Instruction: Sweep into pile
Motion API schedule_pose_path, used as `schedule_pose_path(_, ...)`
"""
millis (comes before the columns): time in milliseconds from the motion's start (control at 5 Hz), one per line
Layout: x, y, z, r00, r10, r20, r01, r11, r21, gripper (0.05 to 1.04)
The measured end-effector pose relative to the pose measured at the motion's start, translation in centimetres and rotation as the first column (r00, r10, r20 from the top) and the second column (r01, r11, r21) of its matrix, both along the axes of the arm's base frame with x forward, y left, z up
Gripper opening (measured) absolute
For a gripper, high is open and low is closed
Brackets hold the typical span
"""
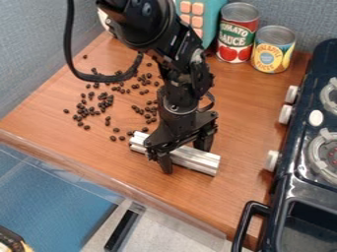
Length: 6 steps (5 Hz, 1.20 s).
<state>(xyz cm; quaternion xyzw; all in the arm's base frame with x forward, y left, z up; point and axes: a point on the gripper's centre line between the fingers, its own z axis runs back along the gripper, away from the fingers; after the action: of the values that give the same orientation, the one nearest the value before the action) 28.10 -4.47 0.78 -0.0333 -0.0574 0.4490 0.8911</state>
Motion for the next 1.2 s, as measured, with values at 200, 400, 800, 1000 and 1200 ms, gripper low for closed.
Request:
schedule_pose_path(200,-0.1,0.0,-0.1,1.0,0.01,-0.006,-0.01,1.0,-0.006,1.001)
schedule_pose_path(400,-0.1,1.8,0.0,0.996,0.089,0.014,-0.088,0.995,-0.055,1.001)
schedule_pose_path(800,0.2,3.2,0.1,0.969,0.248,0.0,-0.245,0.961,-0.126,0.682)
schedule_pose_path(1000,0.1,3.0,0.0,0.939,0.345,0.009,-0.341,0.932,-0.123,0.423)
schedule_pose_path(1200,-0.4,2.3,0.0,0.925,0.379,-0.013,-0.377,0.915,-0.146,0.406)
